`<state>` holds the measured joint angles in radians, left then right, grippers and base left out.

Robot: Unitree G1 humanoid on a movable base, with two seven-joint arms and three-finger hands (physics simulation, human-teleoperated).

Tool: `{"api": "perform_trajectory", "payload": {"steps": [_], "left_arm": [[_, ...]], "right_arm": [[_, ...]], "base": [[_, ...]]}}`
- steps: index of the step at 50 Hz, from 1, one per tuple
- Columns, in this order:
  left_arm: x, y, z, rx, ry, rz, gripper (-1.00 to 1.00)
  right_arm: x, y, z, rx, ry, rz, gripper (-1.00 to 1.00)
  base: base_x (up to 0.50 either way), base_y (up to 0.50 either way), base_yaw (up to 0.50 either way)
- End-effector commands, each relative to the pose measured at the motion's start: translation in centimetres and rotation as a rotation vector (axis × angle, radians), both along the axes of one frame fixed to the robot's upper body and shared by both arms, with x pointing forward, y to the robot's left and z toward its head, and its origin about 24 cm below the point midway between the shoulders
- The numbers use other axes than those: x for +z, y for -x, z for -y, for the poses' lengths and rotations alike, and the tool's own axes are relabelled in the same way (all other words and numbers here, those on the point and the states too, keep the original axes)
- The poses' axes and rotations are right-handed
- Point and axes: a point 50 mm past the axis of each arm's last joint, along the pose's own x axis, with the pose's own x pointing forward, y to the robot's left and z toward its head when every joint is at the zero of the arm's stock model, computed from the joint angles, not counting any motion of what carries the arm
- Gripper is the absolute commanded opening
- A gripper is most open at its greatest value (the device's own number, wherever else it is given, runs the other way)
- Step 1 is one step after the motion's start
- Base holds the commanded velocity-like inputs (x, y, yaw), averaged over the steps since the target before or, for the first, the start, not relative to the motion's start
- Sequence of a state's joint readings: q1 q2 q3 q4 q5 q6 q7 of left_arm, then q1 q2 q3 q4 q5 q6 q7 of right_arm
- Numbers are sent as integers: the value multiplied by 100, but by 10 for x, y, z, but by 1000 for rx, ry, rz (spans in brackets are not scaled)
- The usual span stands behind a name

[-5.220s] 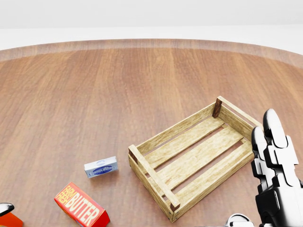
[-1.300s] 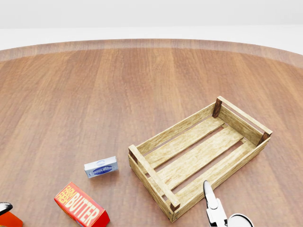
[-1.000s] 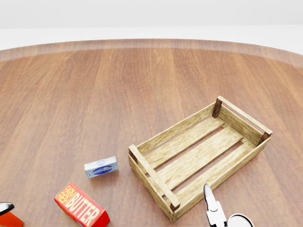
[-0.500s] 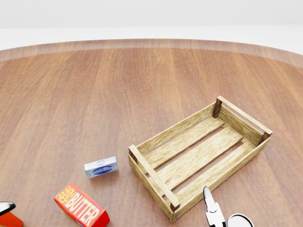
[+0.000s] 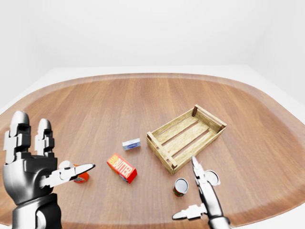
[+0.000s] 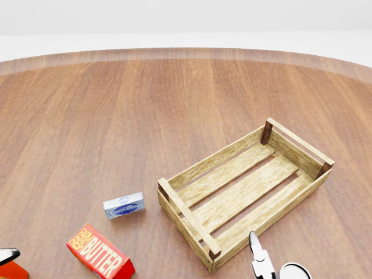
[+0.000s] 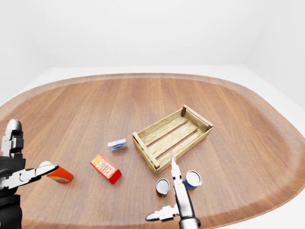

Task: Pick up the tomato sauce, and put it in the wooden tray.

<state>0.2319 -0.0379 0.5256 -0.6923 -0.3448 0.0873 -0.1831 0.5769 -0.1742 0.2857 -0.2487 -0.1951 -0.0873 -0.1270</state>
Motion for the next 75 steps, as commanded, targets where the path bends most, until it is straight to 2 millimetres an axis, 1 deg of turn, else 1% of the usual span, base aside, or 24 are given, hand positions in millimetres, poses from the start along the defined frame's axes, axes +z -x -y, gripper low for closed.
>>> {"api": "perform_trajectory", "payload": {"steps": [1, 36, 75], "left_arm": [[0, 0, 0, -1, -1, 0, 96], [-1, -1, 0, -2, 3, -5, 95], [-1, -1, -1, -2, 3, -4, 95]], "right_arm": [[-3, -2, 0, -1, -1, -11, 100], [-14, -7, 0, -1, -6, -44, 100], [-32, -13, 3, -24, 11, -105, 100]], "base": [[0, 0, 0], [0, 0, 0], [0, 0, 0]]}}
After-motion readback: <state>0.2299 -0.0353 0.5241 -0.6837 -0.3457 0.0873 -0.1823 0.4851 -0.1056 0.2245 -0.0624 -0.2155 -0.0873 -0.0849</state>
